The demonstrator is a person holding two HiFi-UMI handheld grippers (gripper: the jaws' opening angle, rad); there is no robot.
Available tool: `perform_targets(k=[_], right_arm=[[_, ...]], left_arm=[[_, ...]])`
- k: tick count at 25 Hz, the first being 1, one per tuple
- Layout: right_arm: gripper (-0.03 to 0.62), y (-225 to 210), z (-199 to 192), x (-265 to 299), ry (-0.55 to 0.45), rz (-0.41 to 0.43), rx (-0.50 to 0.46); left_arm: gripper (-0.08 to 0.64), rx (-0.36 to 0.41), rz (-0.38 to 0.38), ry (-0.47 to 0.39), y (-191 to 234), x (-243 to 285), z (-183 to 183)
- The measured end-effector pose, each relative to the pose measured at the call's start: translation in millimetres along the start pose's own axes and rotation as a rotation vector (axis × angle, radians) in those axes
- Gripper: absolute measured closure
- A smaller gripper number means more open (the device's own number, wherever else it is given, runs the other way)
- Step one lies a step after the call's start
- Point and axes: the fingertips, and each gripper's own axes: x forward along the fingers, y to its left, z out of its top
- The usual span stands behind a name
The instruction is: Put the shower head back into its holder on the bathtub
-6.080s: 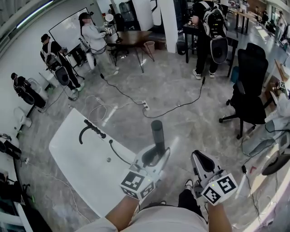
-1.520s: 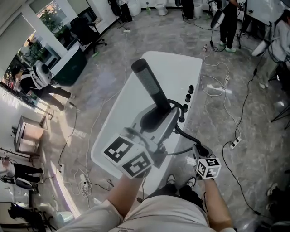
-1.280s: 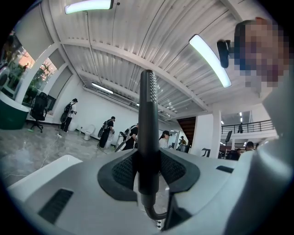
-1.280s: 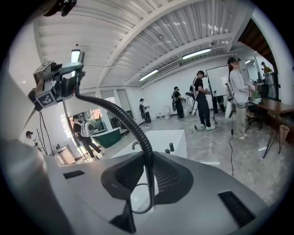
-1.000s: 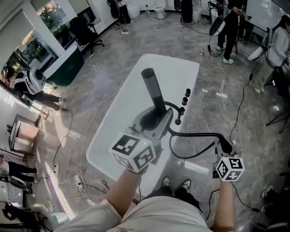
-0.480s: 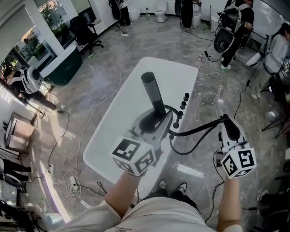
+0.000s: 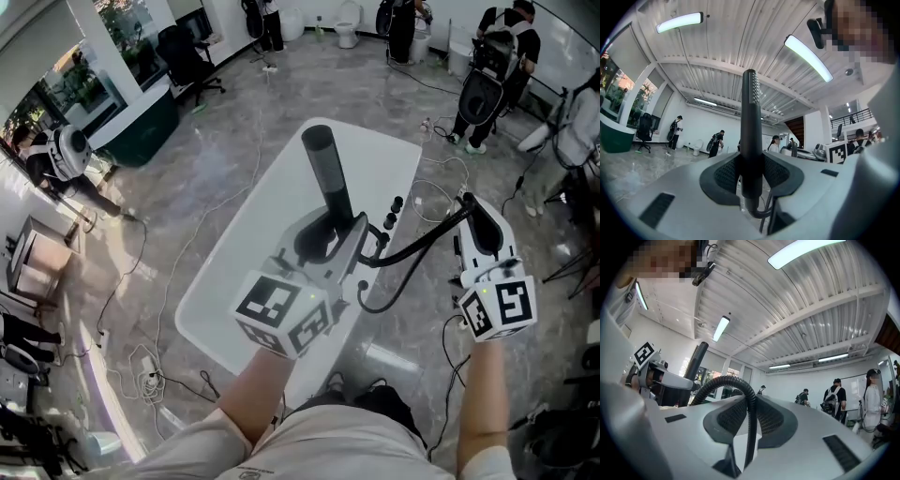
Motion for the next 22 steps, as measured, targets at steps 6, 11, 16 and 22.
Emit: perform_targets(k=[6, 11, 16, 22], right_arm=[[0.523, -7.7, 17.3, 24.3, -0.053, 0.043, -0.061], [0.523, -19.9, 25.5, 57.1, -0.102, 0.116, -0.027], [0.523, -33.1, 39.1, 88.5, -0.171, 0.204, -0.012], [0.523, -38.4, 42.6, 136.5, -0.239, 0.281, -0.127]], left_arm=[[0.426, 0.011, 0.021, -0.015, -0.8, 13.9, 3.0], [0.428, 0.030, 0.079, -0.031, 8.5, 33.6, 14.9], [0.426, 0.034, 0.152, -0.057, 13.5, 49.4, 28.2], [0.427, 0.028, 0.225, -0.065, 29.9, 67.0, 28.0]])
